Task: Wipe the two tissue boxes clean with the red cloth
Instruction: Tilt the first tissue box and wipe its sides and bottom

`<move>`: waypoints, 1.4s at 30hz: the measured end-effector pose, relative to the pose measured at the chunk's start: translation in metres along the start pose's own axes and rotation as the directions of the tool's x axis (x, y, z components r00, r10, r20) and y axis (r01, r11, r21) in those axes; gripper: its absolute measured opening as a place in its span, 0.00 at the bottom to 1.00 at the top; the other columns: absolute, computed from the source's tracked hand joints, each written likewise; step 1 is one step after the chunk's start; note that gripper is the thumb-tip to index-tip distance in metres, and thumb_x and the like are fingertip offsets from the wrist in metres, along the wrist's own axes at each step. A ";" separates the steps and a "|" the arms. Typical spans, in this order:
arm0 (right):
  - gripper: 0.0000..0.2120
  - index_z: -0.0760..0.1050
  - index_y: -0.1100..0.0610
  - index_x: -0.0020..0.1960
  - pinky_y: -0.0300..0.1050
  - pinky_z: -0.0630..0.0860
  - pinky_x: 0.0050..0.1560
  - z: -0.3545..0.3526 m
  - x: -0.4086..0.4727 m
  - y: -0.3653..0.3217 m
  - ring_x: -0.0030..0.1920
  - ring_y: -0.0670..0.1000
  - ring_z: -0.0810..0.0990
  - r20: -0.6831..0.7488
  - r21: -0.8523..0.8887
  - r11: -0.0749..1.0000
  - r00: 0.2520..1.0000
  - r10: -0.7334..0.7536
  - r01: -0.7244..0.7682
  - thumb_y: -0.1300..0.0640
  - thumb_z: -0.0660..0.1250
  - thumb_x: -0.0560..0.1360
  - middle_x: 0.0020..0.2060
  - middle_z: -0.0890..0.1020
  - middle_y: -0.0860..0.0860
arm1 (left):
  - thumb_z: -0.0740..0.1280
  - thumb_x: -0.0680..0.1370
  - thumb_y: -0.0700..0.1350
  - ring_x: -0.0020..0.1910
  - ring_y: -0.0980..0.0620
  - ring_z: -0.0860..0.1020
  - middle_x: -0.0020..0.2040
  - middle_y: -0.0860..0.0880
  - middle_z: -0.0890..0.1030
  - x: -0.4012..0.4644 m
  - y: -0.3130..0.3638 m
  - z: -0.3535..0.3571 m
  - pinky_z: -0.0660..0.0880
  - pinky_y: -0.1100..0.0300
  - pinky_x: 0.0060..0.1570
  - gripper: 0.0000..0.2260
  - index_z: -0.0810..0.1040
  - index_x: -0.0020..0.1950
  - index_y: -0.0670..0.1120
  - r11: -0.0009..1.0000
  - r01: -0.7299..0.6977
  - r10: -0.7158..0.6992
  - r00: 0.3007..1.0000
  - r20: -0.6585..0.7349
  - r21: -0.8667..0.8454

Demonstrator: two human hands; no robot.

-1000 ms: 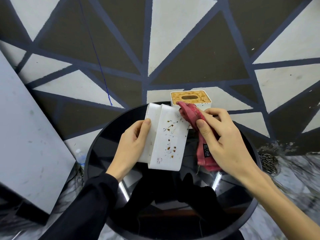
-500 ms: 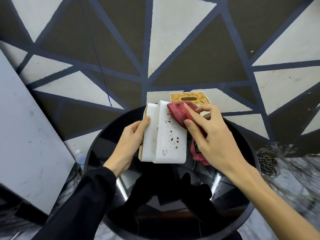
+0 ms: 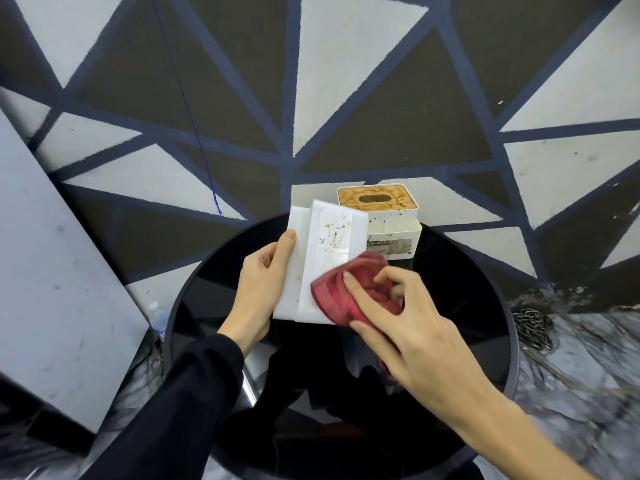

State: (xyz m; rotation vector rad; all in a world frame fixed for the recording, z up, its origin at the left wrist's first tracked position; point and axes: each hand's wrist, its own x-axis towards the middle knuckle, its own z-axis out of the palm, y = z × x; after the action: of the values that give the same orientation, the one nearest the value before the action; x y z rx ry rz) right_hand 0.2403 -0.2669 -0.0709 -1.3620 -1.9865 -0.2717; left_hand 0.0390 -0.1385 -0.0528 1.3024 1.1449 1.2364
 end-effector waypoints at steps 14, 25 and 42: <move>0.24 0.70 0.49 0.78 0.40 0.70 0.35 -0.010 0.073 0.029 0.59 0.54 0.75 -0.074 -0.097 0.995 0.997 0.010 -0.017 0.44 0.61 0.84 0.63 0.71 0.55 | 0.70 0.73 0.72 0.43 0.44 0.79 0.50 0.31 0.82 0.000 0.001 0.006 0.74 0.47 0.47 0.39 0.75 0.50 0.32 1.000 -0.014 0.015 1.000 0.012 -0.024; 0.24 0.74 0.50 0.76 0.44 0.84 0.37 -0.007 0.001 0.012 0.54 0.53 0.81 0.054 -0.165 0.973 0.987 -0.151 0.158 0.42 0.56 0.84 0.61 0.75 0.57 | 0.71 0.74 0.70 0.44 0.44 0.80 0.54 0.30 0.82 0.000 0.003 0.004 0.74 0.46 0.48 0.39 0.78 0.54 0.31 0.999 -0.022 0.021 1.000 -0.006 -0.045; 0.24 0.72 0.51 0.77 0.45 0.81 0.30 -0.004 0.051 0.001 0.58 0.53 0.75 -0.003 -0.099 0.991 0.996 -0.087 0.086 0.43 0.59 0.84 0.60 0.72 0.56 | 0.71 0.75 0.68 0.44 0.44 0.81 0.48 0.33 0.85 -0.008 0.011 0.005 0.78 0.46 0.48 0.36 0.80 0.53 0.32 0.998 0.009 -0.011 0.999 -0.032 -0.059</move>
State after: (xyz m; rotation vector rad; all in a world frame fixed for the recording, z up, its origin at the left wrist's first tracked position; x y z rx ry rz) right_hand 0.2324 -0.2314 -0.0353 -1.3355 -2.0532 -0.4199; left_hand 0.0433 -0.1473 -0.0423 1.2358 1.1278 1.2786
